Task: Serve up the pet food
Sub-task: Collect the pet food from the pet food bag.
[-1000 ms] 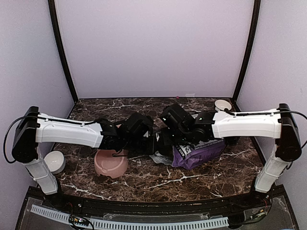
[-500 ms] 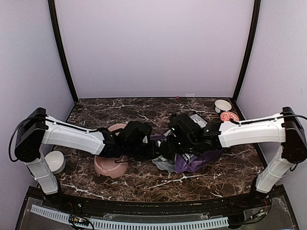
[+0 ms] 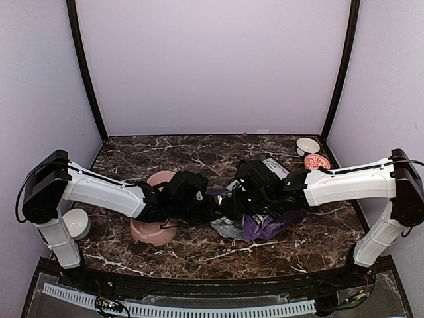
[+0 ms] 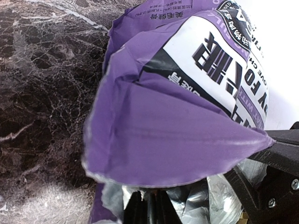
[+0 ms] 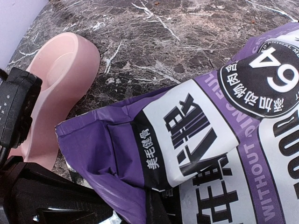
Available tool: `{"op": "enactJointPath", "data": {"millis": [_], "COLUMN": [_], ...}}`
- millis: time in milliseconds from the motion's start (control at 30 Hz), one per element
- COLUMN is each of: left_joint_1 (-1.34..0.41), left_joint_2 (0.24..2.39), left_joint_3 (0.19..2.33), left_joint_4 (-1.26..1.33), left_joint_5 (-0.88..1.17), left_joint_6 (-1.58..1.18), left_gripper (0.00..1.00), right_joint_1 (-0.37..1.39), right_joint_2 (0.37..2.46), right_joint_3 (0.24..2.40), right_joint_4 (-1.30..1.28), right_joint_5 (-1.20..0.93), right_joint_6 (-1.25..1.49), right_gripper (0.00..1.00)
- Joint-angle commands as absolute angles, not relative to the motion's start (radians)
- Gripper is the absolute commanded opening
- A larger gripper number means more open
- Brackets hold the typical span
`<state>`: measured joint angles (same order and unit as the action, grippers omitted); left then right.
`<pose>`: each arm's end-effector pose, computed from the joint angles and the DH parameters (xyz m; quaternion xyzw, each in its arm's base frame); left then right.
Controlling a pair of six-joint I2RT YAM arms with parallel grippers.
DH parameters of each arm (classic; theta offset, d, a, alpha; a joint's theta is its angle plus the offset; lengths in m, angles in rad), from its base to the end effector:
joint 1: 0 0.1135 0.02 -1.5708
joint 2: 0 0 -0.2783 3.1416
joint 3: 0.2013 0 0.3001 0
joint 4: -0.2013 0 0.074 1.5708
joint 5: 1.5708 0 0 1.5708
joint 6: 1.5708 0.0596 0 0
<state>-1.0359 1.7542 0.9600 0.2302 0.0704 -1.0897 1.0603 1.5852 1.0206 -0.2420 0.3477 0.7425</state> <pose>0.2168 -0.3742 0.1481 -0.0066 0.8755 -0.4362 0.2076 0.2105 0.3343 0.1913 -0.0809 0.9126 0.1884 0.3537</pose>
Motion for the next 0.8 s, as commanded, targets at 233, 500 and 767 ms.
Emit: {"op": "enactJointPath", "data": {"millis": [233,500,767], "left_joint_1": [-1.034,-1.029,-1.029], "left_joint_2": [1.777,1.865,1.873], "left_joint_3": [0.935,1.004,1.013], "left_joint_4": [0.156,0.229,0.236], "left_joint_5": [0.082,0.141,0.134], "left_joint_6": [-1.082,-1.057,-1.058], "left_gripper": [0.00,0.00,0.00], "right_joint_1": [1.061,1.068,1.069], "right_joint_2": [1.562,1.554,1.535], "right_joint_3": [1.046,1.047,1.044], "right_joint_4": [-0.342,-0.331,-0.331], "right_joint_5": [0.388,0.388,0.400], "right_joint_6": [0.747,0.762,0.756], "right_gripper": [0.00,0.00,0.00]}}
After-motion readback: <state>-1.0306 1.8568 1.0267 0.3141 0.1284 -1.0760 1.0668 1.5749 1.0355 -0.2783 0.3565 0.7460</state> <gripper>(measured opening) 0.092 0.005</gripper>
